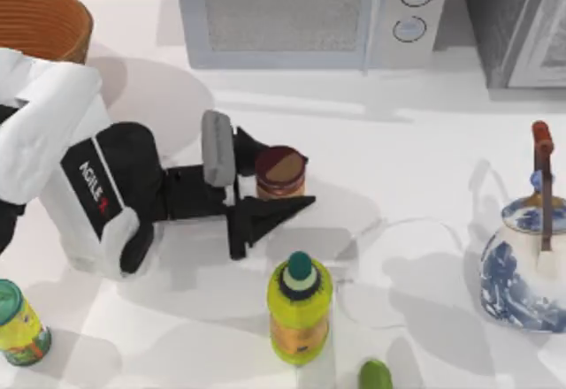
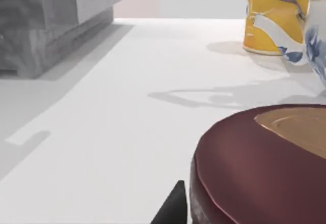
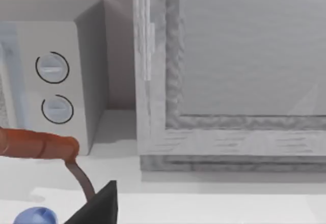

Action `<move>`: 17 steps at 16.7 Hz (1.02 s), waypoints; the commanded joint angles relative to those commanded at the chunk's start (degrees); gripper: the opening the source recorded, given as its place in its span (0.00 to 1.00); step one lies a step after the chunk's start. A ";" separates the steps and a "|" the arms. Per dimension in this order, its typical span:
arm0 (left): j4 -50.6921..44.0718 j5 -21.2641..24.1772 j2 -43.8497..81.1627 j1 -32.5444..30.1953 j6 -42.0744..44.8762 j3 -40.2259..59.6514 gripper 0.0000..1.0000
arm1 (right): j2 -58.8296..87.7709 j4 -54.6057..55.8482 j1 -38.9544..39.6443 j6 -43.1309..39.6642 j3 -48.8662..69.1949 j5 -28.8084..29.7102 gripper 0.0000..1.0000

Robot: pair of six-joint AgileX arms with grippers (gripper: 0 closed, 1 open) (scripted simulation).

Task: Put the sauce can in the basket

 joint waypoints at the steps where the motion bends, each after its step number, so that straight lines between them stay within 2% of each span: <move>1: -1.81 0.95 -1.65 0.34 0.45 0.53 0.00 | 0.00 0.00 0.00 0.00 0.00 0.00 1.00; 4: -10.22 4.46 -8.79 3.26 2.25 3.24 0.00 | 0.00 0.00 0.00 0.00 0.00 0.00 1.00; 7: -20.82 7.78 -16.82 9.96 3.97 7.11 0.00 | 0.00 0.00 0.00 0.00 0.00 0.00 1.00; 13: -40.84 11.29 -26.71 31.97 4.62 15.38 0.00 | 0.00 0.00 0.00 0.00 0.00 0.00 1.00; 17: -49.23 11.77 -28.24 44.83 2.84 19.48 0.00 | 0.00 0.00 0.00 0.00 0.00 0.00 1.00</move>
